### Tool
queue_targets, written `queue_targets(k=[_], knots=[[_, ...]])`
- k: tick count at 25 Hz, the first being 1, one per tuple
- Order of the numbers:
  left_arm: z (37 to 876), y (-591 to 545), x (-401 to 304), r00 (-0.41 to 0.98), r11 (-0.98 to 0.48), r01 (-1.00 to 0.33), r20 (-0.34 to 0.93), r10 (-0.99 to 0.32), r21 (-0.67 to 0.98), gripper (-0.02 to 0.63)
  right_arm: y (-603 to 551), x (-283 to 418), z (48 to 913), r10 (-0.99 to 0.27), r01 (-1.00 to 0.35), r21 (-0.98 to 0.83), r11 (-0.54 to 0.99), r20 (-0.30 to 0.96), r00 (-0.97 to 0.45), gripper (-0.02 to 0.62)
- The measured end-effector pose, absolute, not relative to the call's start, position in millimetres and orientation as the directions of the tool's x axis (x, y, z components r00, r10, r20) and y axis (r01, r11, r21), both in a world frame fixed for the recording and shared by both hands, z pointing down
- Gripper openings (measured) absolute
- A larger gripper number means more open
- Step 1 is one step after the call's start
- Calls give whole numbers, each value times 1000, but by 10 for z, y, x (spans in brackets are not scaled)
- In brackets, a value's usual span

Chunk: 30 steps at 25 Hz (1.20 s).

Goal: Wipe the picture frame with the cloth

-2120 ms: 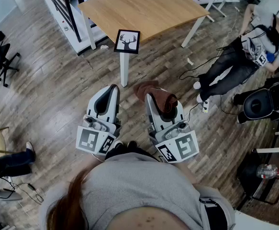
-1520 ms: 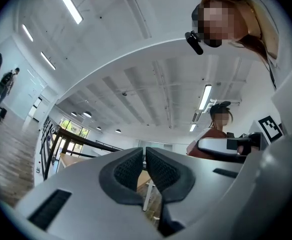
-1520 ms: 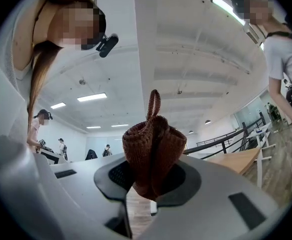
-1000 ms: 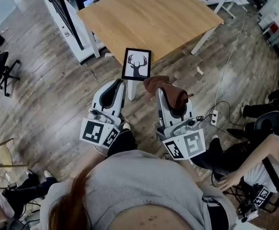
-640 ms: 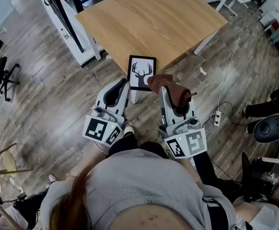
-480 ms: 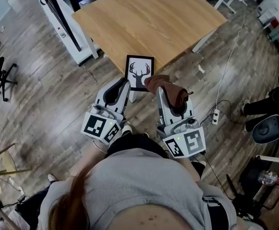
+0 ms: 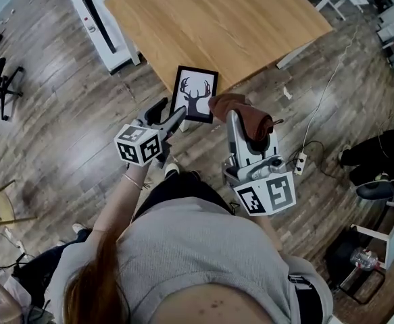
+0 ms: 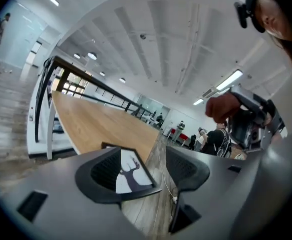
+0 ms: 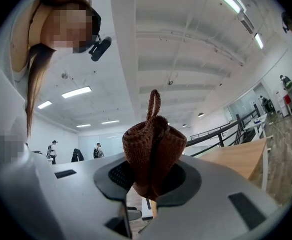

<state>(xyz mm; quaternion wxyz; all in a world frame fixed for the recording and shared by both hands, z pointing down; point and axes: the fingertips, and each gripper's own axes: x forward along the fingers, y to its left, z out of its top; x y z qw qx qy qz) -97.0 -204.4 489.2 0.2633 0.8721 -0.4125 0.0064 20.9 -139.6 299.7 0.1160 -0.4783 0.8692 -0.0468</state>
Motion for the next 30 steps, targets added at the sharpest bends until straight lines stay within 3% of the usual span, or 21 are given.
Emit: queue_targets(k=[10,16,28,30], knots=[[6215,-2514,-1127,676,-366,-722,489,-551,587,259,-1600,307,3165,-851,-823,-219,525,-111,-514,97],[6315,-2522,-851,781,-426,-623,489,-389,656,259,-1652,403,3205,-863,-833,-228,504,-93,-496,97],[6458,-2360,-517,924,-416,-377,369,-103,828,255,-1790,444,3311,-876,-840,-261,476,-60,-478,97],[6453,-2335,-469,937,-395,-343,339,-80,853,228,-1799,455,3291,-878,-841,-262,473,-65,-474,97]])
